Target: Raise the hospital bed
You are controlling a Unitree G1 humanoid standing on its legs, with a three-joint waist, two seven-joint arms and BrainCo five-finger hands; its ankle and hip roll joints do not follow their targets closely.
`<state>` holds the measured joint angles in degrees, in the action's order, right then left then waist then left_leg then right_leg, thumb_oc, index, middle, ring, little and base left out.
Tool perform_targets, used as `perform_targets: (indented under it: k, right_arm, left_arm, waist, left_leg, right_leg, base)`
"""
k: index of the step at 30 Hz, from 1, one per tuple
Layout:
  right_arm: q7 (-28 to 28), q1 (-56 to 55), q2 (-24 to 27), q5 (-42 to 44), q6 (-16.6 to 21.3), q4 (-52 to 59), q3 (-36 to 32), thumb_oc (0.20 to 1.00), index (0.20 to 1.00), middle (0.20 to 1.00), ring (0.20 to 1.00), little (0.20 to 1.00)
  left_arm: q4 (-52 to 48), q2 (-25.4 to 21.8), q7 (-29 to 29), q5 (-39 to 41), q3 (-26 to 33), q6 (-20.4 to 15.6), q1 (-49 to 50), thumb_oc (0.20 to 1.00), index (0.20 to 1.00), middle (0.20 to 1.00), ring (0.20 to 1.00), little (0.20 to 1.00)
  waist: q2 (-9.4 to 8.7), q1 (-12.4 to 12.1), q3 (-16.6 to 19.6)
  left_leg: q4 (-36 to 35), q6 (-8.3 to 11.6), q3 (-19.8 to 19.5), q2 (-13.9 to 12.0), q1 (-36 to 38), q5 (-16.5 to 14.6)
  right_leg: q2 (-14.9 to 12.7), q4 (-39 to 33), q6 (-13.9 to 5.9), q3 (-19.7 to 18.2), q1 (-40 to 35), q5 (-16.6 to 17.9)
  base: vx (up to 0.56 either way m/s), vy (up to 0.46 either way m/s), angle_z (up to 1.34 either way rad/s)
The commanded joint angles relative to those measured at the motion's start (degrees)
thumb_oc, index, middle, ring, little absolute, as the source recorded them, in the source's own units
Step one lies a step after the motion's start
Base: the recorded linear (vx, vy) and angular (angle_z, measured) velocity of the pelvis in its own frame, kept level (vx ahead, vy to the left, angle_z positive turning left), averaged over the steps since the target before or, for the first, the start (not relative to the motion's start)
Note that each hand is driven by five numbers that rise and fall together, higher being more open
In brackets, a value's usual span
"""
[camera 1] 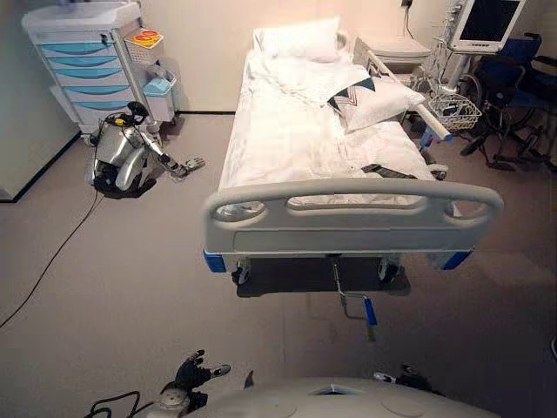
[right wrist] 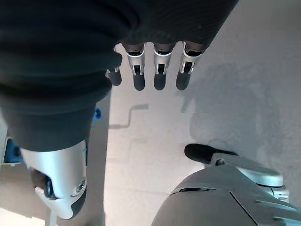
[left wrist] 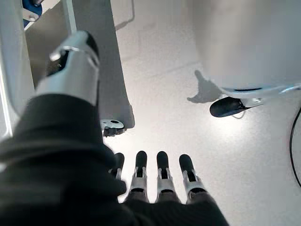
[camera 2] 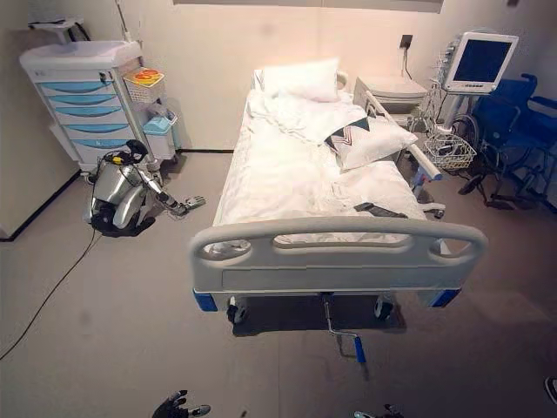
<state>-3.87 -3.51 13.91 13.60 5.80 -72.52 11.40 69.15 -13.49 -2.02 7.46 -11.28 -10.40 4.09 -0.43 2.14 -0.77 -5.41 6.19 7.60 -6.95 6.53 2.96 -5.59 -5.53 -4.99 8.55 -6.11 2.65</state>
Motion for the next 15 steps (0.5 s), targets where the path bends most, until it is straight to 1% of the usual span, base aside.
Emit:
perform_targets:
  k: [1,6,9,12,15]
  right_arm:
    - [0.0,6.3,-0.5,-0.3,0.1,-2.2,0.9,1.000,1.000,1.000,1.000,1.000]
    - [0.5,6.1,-0.3,-0.4,0.1,-2.3,0.9,1.000,1.000,1.000,1.000,1.000]
    - [0.0,6.3,0.0,-0.4,0.5,-1.0,1.1,1.000,1.000,1.000,1.000,1.000]
    - [-0.6,6.4,0.5,1.2,1.2,1.0,0.4,1.000,1.000,1.000,1.000,1.000]
    - [-1.4,7.6,1.3,2.7,2.1,4.4,0.0,1.000,1.000,1.000,1.000,1.000]
  left_arm:
    - [1.7,-0.3,0.3,-1.2,-0.6,-1.1,-5.0,1.000,1.000,1.000,1.000,1.000]
    - [2.3,-0.1,0.8,0.1,-0.1,-1.1,-4.8,1.000,1.000,1.000,1.000,1.000]
    - [1.0,-0.1,-0.3,1.2,0.3,-1.6,-5.1,1.000,1.000,1.000,1.000,1.000]
    - [-3.6,-0.5,-0.7,3.7,0.2,-2.7,-5.3,1.000,1.000,1.000,1.000,1.000]
    - [-12.7,-2.0,-1.2,6.5,-0.5,-4.1,-5.4,1.000,1.000,1.000,1.000,1.000]
  waist:
    - [-1.65,-0.4,-3.2]
    - [-1.54,-0.3,-3.3]
    - [-1.58,-0.2,-3.7]
    - [-1.47,-0.3,-4.5]
    - [-1.19,-0.4,-6.3]
  left_leg:
    - [0.4,-1.61,-2.3,1.9,3.1,-3.1]
    - [0.4,-1.75,-2.3,2.0,3.7,-3.3]
    - [0.4,-1.79,-2.4,1.9,3.5,-3.2]
    - [0.4,-1.89,-2.7,1.9,3.0,-2.8]
    - [1.2,-1.87,-3.0,1.8,1.1,-2.4]
  right_leg:
    - [-2.4,0.5,-4.62,2.0,-2.4,-0.3]
    - [-2.4,0.9,-4.47,2.0,-2.8,-0.7]
    - [-2.2,1.4,-4.36,1.9,-2.5,-1.0]
    - [-2.2,2.4,-4.20,1.8,-1.5,-1.3]
    - [-2.3,3.8,-4.06,1.7,0.5,-1.5]
  base:
    - [-0.05,0.066,-0.04]
    - [0.02,0.000,0.00]
    - [0.01,-0.002,0.00]
    - [0.00,0.000,0.00]
    - [-0.07,-0.011,0.00]
